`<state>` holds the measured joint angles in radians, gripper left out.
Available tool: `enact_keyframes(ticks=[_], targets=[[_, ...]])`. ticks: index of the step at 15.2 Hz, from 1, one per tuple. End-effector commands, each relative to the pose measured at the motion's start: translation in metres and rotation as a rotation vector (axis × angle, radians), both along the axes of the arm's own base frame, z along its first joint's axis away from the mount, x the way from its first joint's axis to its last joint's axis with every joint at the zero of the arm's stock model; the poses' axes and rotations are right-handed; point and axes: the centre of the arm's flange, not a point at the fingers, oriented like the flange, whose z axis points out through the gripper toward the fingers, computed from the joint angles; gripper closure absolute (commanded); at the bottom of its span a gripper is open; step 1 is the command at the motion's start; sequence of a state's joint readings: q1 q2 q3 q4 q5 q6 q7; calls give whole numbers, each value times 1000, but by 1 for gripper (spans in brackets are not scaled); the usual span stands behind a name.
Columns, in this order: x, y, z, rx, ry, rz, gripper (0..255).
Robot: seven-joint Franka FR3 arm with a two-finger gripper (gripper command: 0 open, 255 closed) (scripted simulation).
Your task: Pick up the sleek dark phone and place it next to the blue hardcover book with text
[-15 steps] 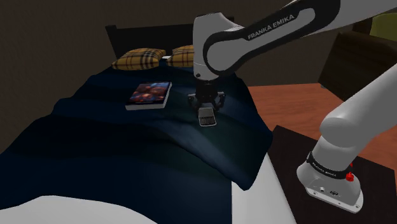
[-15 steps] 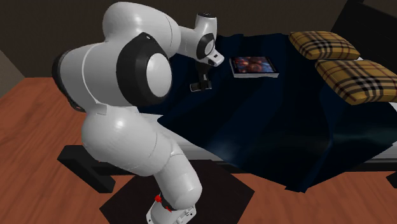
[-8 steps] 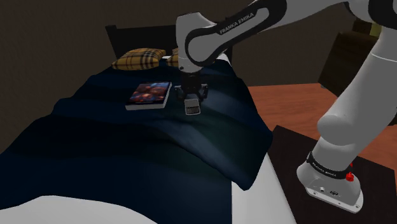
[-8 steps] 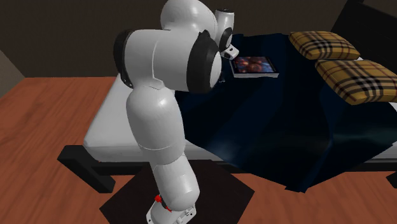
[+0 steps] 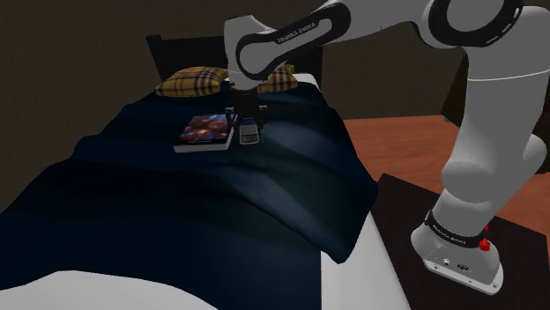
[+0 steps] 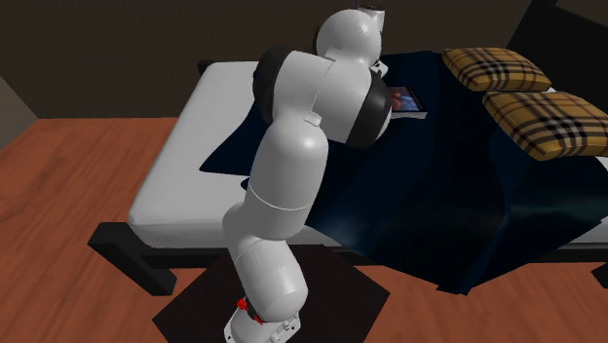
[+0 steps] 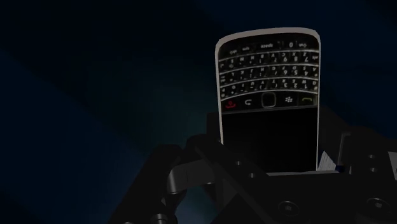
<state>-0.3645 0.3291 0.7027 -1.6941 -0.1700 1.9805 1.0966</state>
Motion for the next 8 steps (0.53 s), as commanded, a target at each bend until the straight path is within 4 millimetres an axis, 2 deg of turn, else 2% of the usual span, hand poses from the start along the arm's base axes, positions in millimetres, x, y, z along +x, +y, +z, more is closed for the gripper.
enact_keyframes(ticks=[1,5,8], targets=[[26,-4,0,-2,0,-1,255],[76,-13,0,-2,0,-1,255],[76,-13,-15,-2,0,-1,255]])
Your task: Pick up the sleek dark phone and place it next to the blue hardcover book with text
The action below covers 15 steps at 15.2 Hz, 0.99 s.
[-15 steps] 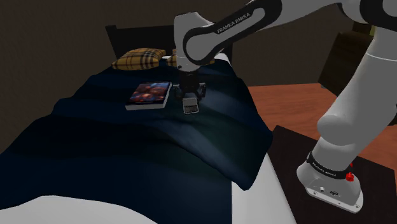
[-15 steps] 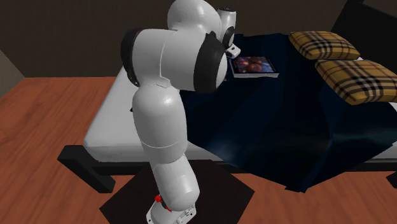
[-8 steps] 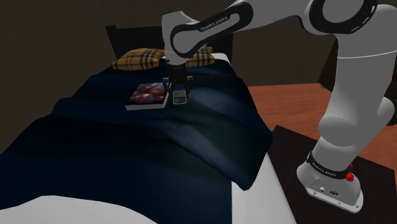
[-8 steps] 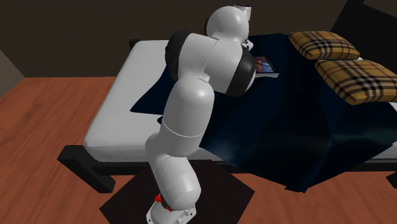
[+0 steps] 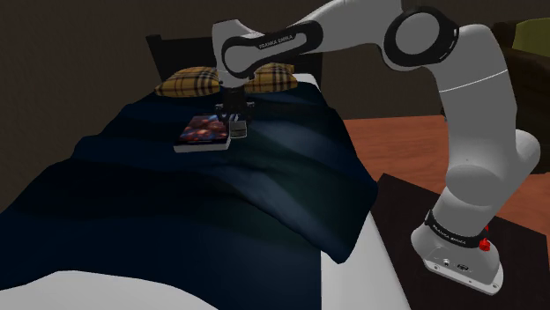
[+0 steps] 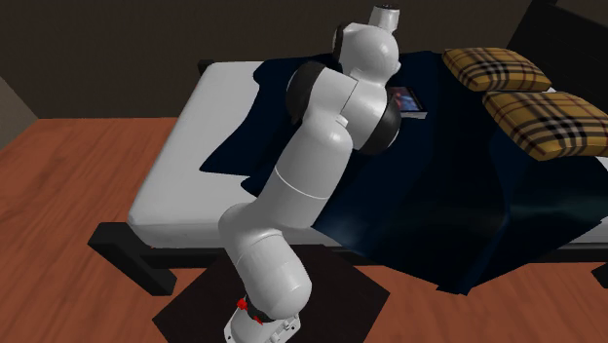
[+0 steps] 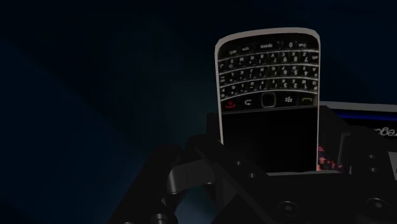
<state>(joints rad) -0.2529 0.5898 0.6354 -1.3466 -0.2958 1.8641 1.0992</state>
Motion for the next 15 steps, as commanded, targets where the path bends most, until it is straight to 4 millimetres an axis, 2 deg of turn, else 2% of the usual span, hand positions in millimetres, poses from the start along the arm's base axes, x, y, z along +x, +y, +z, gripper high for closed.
enact_keyframes(ticks=[1,15], targets=[[3,-1,-10,0,-1,0,255],[3,-1,-84,0,-1,0,255]])
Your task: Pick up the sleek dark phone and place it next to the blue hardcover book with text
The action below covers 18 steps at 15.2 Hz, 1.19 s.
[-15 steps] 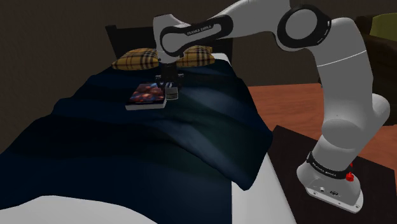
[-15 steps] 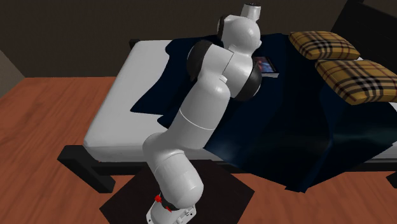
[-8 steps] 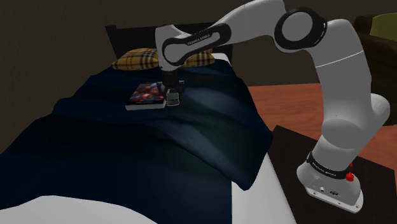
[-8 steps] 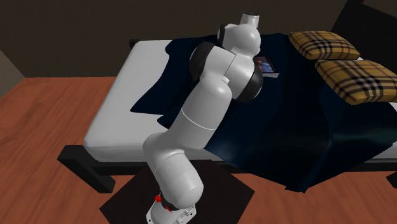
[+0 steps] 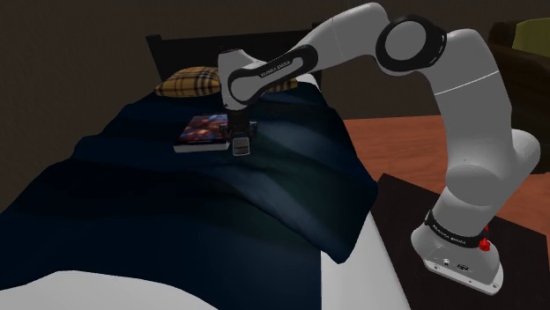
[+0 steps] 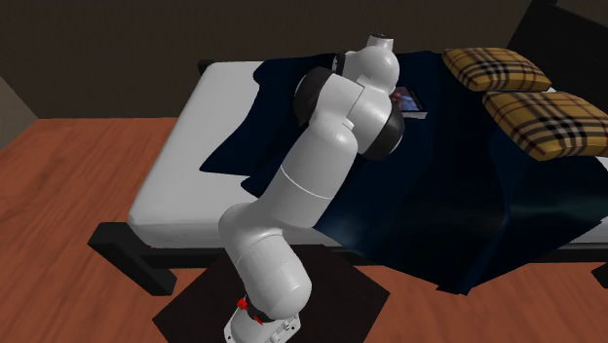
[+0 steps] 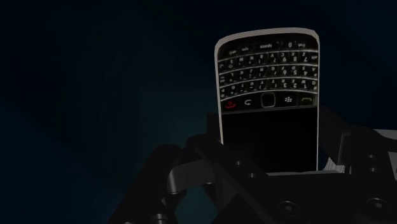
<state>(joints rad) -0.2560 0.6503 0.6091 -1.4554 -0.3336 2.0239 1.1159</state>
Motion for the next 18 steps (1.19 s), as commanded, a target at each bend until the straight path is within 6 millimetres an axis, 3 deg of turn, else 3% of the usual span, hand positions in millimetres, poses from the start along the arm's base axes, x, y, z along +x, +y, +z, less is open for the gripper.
enact_keyframes(ticks=[1,8,9,14,18], targets=[[0,1,-8,0,-1,0,255],[0,1,-8,0,-1,0,255],[0,1,-8,0,-1,0,0],[0,1,-8,0,-1,0,0],[-1,-3,42,0,-1,0,0]])
